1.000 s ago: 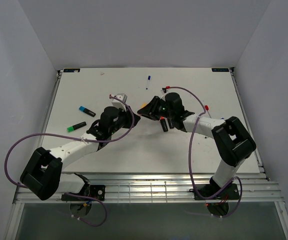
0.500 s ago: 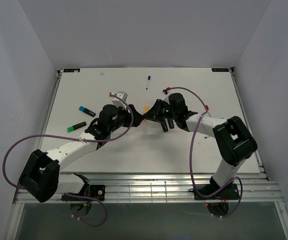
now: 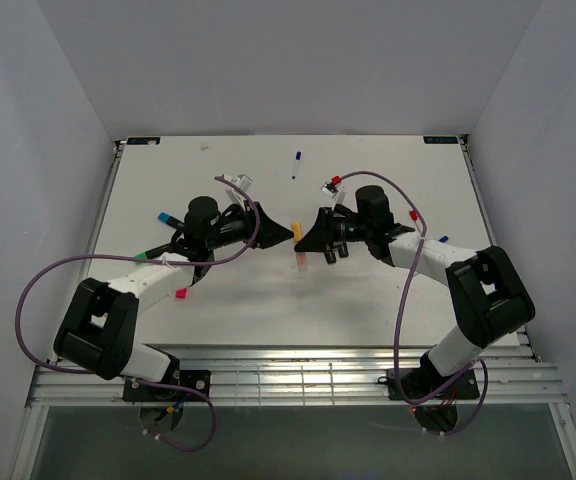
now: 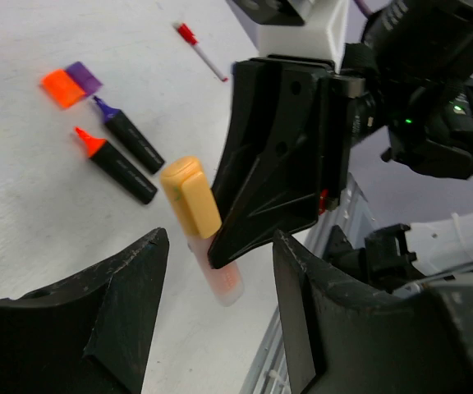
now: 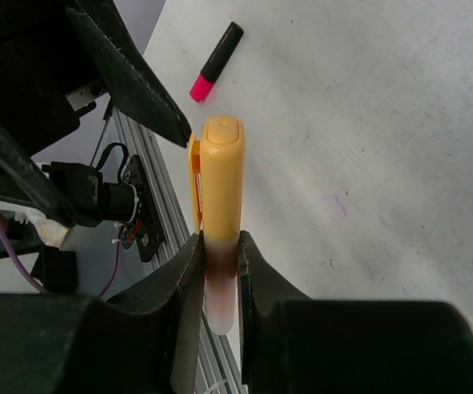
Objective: Open the pen caps
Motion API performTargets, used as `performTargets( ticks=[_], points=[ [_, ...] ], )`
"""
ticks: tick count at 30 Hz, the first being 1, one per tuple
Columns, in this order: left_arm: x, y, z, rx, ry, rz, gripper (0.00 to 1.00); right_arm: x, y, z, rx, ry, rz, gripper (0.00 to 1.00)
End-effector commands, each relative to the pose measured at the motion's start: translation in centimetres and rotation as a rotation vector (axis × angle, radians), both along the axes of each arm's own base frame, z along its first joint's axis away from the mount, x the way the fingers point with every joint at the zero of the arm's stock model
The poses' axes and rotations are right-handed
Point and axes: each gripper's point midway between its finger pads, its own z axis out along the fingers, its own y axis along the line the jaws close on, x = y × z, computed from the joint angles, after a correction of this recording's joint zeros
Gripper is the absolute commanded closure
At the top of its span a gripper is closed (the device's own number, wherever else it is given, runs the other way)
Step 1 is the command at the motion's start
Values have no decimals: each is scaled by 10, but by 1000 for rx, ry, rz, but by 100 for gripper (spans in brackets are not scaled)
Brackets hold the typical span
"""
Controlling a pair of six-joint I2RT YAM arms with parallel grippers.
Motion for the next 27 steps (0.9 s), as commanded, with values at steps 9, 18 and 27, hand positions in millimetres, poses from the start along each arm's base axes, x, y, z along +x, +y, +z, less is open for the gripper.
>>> performTargets(
  ticks=[9,18,27],
  points=[
    [-30,-19,26,-135,-63,-232,36,-24,8,32,131,-91,160,92],
    [-25,-13,18,-103,-56,-164,44,-29,3,32,123,-92,131,92],
    [-25,-15,5,-75,-12,-165,37,-42,6,36,130,-98,170,92]
  ],
)
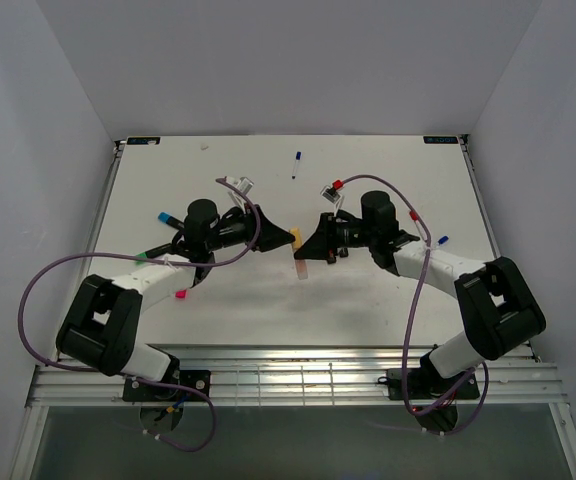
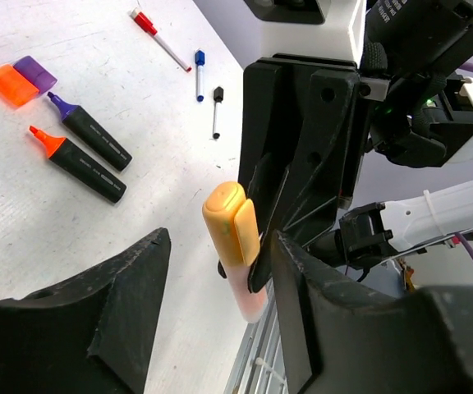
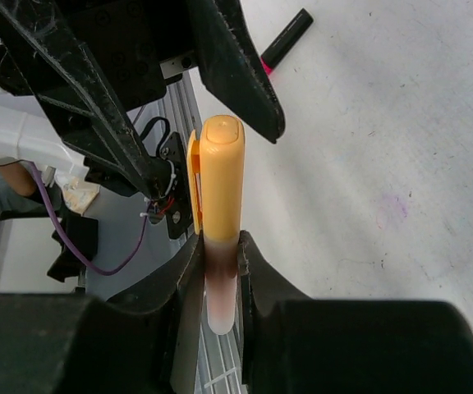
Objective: Open the pen caps
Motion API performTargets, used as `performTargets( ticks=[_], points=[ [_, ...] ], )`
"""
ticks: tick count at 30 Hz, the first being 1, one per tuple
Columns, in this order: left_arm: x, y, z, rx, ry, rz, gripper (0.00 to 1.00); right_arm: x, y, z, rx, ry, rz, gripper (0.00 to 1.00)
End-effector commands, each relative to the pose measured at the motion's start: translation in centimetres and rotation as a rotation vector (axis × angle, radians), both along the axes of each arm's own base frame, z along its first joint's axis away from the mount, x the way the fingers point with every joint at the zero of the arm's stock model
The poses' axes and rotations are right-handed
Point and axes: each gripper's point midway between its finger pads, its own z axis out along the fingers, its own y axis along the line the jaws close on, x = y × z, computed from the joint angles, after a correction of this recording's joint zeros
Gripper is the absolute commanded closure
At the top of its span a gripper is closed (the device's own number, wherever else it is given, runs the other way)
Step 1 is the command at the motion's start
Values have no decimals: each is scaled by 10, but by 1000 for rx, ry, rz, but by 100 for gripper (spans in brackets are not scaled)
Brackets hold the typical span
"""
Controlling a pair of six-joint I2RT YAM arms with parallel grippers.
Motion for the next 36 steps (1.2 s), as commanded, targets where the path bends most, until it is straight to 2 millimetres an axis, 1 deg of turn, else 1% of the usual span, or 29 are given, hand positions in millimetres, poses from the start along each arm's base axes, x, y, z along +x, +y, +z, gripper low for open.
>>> performTargets(
  ticks=[1,3,6,9,11,14,18,23,27,28,30,31,33,35,36],
  points=[
    [-5,-4,0,1,-9,-35,36,-8,7,10,24,-43,42,92],
    [-9,-6,1,-9,-15,-51,36,-8,10,9,25,-38,48,92],
    [-13,-8,8,-33,-27,-69,37,-8,15,11,39,-33,59,92],
    [-15,-9,12,-47,-31,-84,41,-8,18,15,63,-34,60,92],
    [-17,-10,13,-57,-29,-93,45,-8,19,16,70,-32,63,92],
    [-19,-10,11,-65,-17,-104,51,-4,20,15,74,-26,52,92],
    [-22,-10,5,-67,-2,-113,53,-3,22,18,89,-19,50,92],
    [-23,-11,5,-71,2,-120,56,0,25,21,109,-7,47,92],
    [-22,-11,6,-74,3,-117,69,-1,26,18,112,5,53,92],
    [-21,-11,7,-76,3,-116,77,-2,25,15,108,6,54,92],
    [-19,-10,7,-77,11,-107,88,-4,22,9,99,10,54,92],
    [-17,-11,8,-80,12,-98,100,-6,22,7,95,12,55,92],
    [-12,-11,9,-86,26,-78,100,-12,19,-3,75,32,56,92],
    [-2,-10,11,-93,40,-29,100,-16,20,-12,47,23,56,92],
    [4,-8,11,-96,50,2,100,-21,20,-19,32,28,59,92]
  ],
)
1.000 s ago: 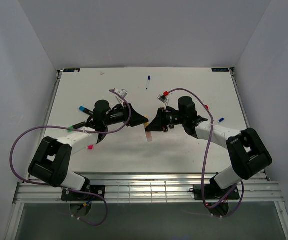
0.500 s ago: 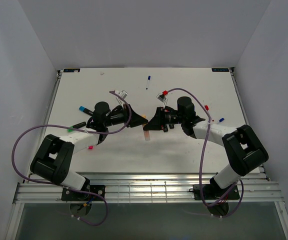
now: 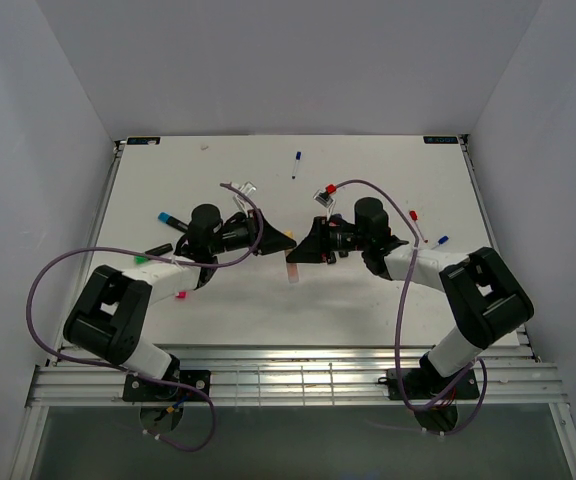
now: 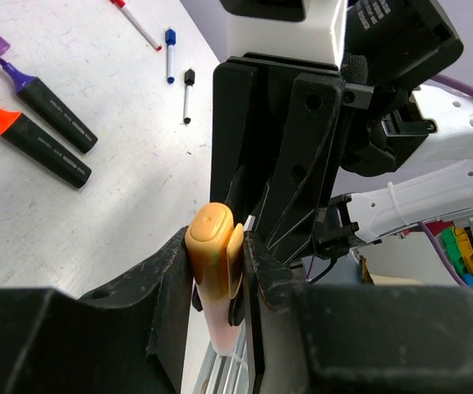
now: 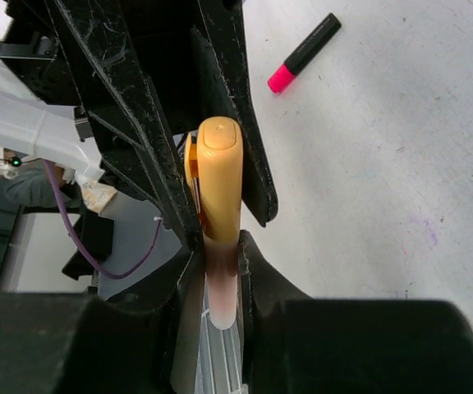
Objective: Open the pen caps
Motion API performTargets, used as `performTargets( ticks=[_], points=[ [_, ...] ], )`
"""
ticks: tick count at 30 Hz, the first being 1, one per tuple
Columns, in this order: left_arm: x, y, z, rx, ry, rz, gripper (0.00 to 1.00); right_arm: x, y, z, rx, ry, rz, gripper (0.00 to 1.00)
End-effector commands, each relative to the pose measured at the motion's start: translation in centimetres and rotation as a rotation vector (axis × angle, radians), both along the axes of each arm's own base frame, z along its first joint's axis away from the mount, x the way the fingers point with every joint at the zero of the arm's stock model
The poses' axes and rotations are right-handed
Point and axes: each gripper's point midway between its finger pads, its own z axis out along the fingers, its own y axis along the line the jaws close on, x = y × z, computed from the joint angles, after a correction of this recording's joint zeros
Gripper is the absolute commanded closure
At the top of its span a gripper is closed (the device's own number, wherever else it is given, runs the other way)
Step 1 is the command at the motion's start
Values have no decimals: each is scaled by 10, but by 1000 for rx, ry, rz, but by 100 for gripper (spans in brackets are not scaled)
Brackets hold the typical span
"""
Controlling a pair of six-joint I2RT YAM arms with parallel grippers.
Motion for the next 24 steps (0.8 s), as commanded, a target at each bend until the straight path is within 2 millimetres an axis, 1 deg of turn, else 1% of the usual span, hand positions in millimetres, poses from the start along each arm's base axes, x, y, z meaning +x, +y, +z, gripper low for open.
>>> performTargets(
  ticks=[1,3,4,6,7,8,9,10,12,15,16,17,18,19,20,21,22,23,24],
  points=[
    [19,2,17,-34,-23,81,100,-19,3,-23,-60,4,15,92],
    [35,8,21,-42,-23,163,100,-35,3,-35,-84,15,33,92],
    [41,10,23,-45,-26,192,100,-44,7,-41,-97,15,35,92],
    [57,17,27,-57,-15,258,100,-55,6,-50,-110,30,34,92],
    [64,20,24,-59,7,282,100,-64,6,-60,-131,45,28,92],
    [73,26,25,-67,21,313,100,-66,5,-64,-141,34,22,92],
    [75,25,26,-76,40,311,100,-66,3,-69,-167,28,10,92],
    [78,26,26,-75,43,314,100,-61,1,-74,-200,22,-23,92],
    [81,28,25,-74,44,320,100,-61,-1,-71,-207,2,-21,92],
    [82,32,24,-76,28,310,100,-65,3,-57,-183,-8,27,92],
    [81,34,30,-100,14,306,100,-71,3,-52,-156,0,60,92],
    [80,36,32,-113,7,299,100,-78,1,-54,-147,22,76,92],
    [81,42,32,-125,3,298,100,-80,4,-46,-102,6,97,92],
    [77,44,31,-134,4,272,100,-91,3,-39,-67,58,146,92],
    [78,51,39,-170,-15,273,100,-101,-2,-45,-55,98,161,92],
    [76,53,37,-185,-12,264,100,-103,0,-30,27,41,184,92],
    [71,56,41,-213,-37,242,100,-113,-3,-22,57,94,218,92],
    [71,61,42,-244,-6,236,100,-116,-4,-21,76,112,230,92],
    [70,61,35,-256,21,219,100,-118,-5,-13,115,88,242,92]
  ],
)
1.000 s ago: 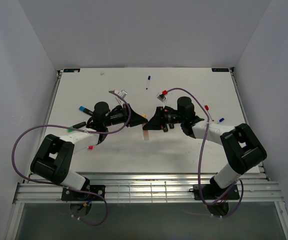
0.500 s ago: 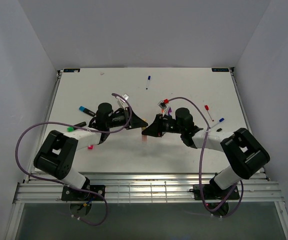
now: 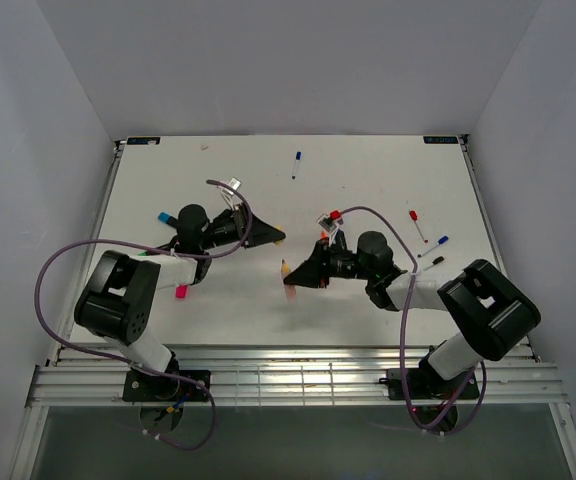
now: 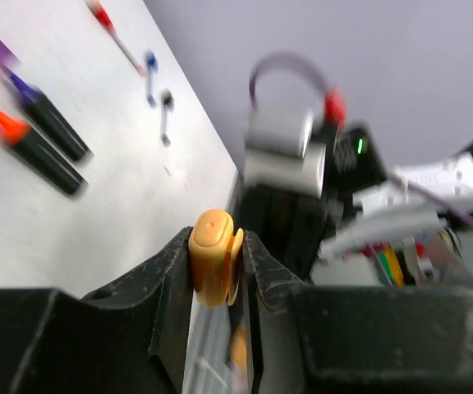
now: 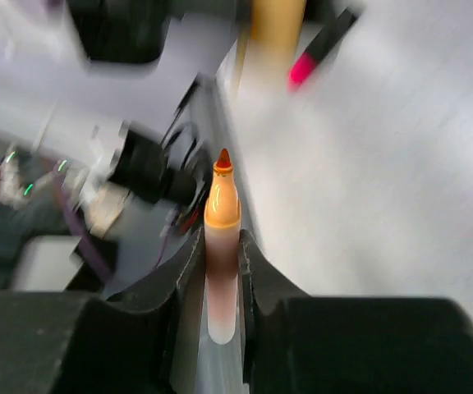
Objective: Open the pen caps
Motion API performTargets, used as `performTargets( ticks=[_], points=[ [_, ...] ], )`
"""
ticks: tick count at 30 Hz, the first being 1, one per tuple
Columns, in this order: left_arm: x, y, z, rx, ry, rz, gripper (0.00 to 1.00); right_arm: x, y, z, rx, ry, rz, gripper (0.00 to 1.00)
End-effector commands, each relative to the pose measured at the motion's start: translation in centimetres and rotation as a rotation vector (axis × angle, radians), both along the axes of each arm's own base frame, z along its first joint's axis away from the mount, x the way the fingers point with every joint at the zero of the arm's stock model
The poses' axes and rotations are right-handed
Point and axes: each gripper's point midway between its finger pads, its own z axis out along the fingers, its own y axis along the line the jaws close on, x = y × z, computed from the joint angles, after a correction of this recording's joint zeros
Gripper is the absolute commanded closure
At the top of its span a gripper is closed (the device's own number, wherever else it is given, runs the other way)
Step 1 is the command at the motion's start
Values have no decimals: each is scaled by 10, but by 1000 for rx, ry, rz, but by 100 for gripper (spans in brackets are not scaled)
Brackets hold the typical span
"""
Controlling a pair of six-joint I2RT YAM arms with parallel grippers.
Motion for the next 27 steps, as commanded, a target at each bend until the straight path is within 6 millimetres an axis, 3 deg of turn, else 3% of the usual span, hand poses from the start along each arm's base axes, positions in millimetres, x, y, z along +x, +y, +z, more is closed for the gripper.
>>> performTargets(
  ticks=[1,3,4,5,10,12,13,14,16,17,19,20,27],
  points=[
    [62,46,46,-175,-146,270,100,-93,-12,1,69,127,396,92],
    [59,48,44,-209,-104,255,100,-89,-9,4,79,121,393,92],
    [58,48,42,-211,-101,252,100,-83,-6,-6,33,170,360,92],
    [58,48,39,-202,-86,259,100,-77,-5,-9,8,98,340,92],
    [65,50,27,-65,-112,308,100,-44,-2,-21,-136,53,199,92],
    [71,54,21,-8,-83,347,100,-16,-7,-39,-285,43,76,92],
    [73,56,9,46,-64,362,100,12,-7,-36,-347,-2,-33,92],
    [73,58,10,66,-69,379,100,15,-16,-56,-458,48,-56,92],
    [81,63,1,140,-55,418,100,43,-29,-68,-591,-8,-161,92],
    [82,64,-1,161,-49,427,100,58,-25,-64,-624,-27,-185,92],
    [88,66,-4,200,-26,452,100,71,-41,-79,-757,-16,-244,92],
    [90,66,-6,212,-27,456,100,83,-39,-79,-779,-17,-261,92],
    [98,40,-22,265,15,376,100,101,-59,-114,-953,70,-350,92]
  ],
)
